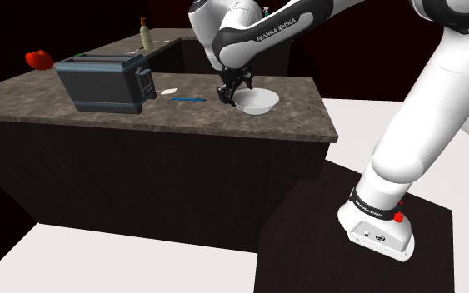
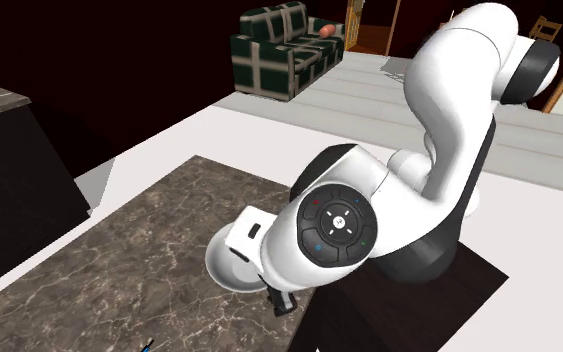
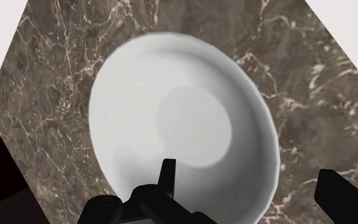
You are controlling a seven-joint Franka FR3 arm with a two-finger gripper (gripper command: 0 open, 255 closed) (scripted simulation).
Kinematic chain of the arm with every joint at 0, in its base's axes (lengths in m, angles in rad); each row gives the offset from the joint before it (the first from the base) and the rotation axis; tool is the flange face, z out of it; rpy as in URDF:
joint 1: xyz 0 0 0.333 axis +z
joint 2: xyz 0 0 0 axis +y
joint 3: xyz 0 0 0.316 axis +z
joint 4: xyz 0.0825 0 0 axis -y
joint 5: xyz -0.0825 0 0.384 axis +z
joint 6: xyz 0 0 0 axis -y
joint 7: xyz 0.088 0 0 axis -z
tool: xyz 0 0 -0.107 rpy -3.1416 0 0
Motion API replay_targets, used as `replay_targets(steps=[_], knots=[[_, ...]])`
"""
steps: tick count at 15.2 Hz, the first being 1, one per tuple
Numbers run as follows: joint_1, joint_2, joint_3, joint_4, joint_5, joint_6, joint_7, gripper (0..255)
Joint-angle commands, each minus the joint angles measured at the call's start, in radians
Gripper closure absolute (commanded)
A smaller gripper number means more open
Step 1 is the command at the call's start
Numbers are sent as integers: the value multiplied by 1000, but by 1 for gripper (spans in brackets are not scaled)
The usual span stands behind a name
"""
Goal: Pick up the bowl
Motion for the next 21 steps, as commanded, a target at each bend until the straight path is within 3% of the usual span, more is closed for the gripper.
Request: replay_targets(steps=[1,10,11,21], knots=[[-1,66,5,35,-51,0,36,0],[-1,101,2,-24,-76,78,86,0],[-2,101,2,-24,-76,78,85,255],[-1,96,2,-17,-72,68,79,255]])
